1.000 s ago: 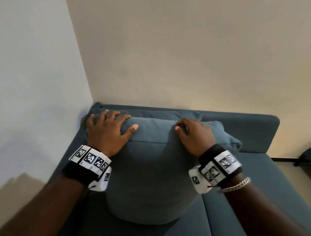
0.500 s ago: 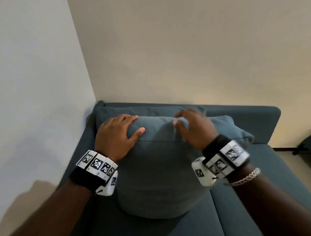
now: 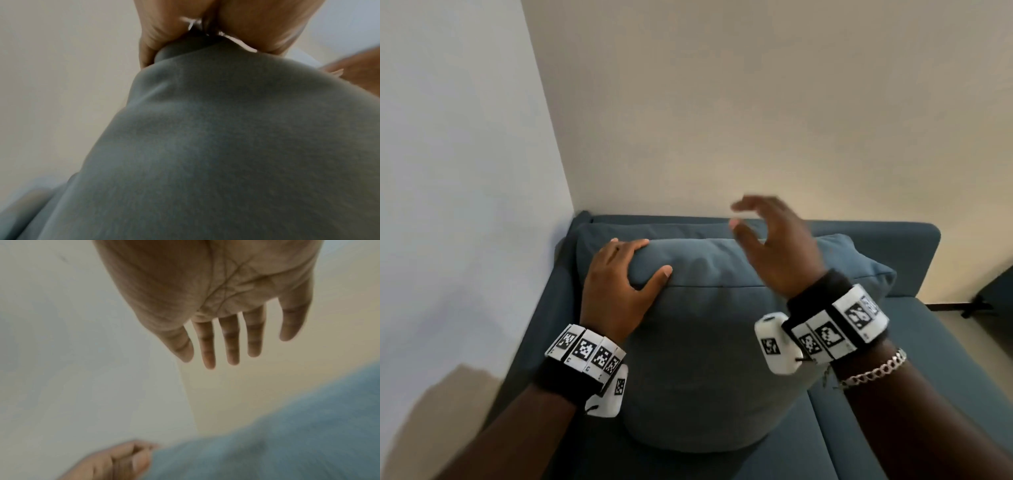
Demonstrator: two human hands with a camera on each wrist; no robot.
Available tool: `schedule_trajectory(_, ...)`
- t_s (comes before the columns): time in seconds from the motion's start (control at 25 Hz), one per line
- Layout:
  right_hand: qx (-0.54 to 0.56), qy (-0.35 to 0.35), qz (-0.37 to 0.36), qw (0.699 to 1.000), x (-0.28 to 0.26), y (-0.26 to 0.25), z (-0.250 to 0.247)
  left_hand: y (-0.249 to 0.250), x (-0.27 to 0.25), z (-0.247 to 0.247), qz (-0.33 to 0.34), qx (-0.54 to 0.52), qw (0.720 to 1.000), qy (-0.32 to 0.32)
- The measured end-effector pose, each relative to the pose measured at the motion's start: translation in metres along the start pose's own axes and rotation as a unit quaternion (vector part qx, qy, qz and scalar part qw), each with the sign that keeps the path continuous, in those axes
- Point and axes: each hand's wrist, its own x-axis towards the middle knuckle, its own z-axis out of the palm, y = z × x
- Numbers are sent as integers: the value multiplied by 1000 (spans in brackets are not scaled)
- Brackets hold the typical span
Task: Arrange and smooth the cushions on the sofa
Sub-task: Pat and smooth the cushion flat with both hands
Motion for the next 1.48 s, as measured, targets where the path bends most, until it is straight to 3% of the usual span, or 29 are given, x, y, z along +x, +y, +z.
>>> schedule_trajectory(0.08,89,192,-37,977,7,-16,-7,0,2,-2,-9,-43,999,29)
schedule_trajectory(0.12,64,205,-32,976,1,-22,6,0,2,-1,-17,-49,998,36)
schedule_trajectory(0.16,-3,135,-11,991,-13,-26,29,-1,0,2,-27,-55,997,37)
schedule_trajectory(0.2,-122,-19,8,992,-30,-23,61,-4,-3,5,-33,-62,997,32)
schedule_trajectory(0.24,-213,-157,12,964,-45,-14,86,-7,-6,8,-35,-70,997,19)
schedule_trajectory(0.28,-258,-234,6,937,-49,-9,95,-11,-10,10,-41,-83,996,0)
schedule_trajectory(0.32,-243,-252,12,937,-41,-12,92,-13,-10,8,-55,-98,994,-10)
schedule_trajectory(0.4,-107,-178,31,978,-8,-24,66,-18,-8,1,-89,-133,987,-2)
schedule_trajectory(0.44,-43,-87,18,995,5,-32,51,-20,-5,-1,-94,-150,984,9)
schedule_trajectory(0.52,62,116,-21,991,13,-42,38,-23,-3,-3,-106,-167,980,9)
schedule_trajectory(0.56,49,153,-22,987,7,-43,44,-23,-5,-3,-115,-166,979,7)
schedule_trajectory(0.6,-17,105,-18,994,-3,-40,58,-24,-6,-1,-121,-164,979,4)
schedule_trajectory(0.64,-117,-21,1,993,-17,-34,79,-25,-9,2,-125,-158,980,-5)
schedule_trajectory(0.68,-199,-158,17,967,-32,-22,101,-26,-12,6,-127,-150,980,-17)
schedule_trajectory(0.72,-242,-250,26,937,-39,-13,111,-27,-17,8,-127,-149,980,-32)
schedule_trajectory(0.76,-243,-279,30,929,-36,-11,108,-28,-20,9,-125,-161,978,-40)
schedule_trajectory(0.84,-140,-239,36,960,-8,-24,81,-32,-25,10,-116,-192,973,-44)
schedule_trajectory(0.92,-19,-73,-6,997,22,-47,42,-31,-29,8,-103,-204,972,-54)
schedule_trajectory(1.0,80,134,-61,986,36,-65,26,-28,-31,7,-95,-205,972,-65)
schedule_trajectory(1.04,77,174,-72,979,33,-72,33,-26,-33,7,-87,-205,973,-66)
schedule_trajectory(1.08,20,137,-71,988,25,-72,49,-26,-35,8,-79,-205,973,-68)
schedule_trajectory(1.12,-58,12,-55,997,13,-68,73,-26,-39,10,-73,-203,974,-73)
schedule_trajectory(1.2,-169,-270,0,948,-16,-53,116,-29,-44,11,-71,-183,977,-89)
schedule_trajectory(1.24,-173,-316,10,933,-21,-50,119,-30,-48,11,-71,-185,975,-97)
schedule_trajectory(1.32,-79,-258,4,963,-4,-59,105,-33,-52,6,-66,-205,971,-105)
schedule_trajectory(1.4,45,-82,-28,995,16,-82,75,-35,-56,2,-61,-205,969,-123)
schedule_trajectory(1.48,125,117,-82,982,21,-102,58,-32,-61,0,-60,-227,963,-134)
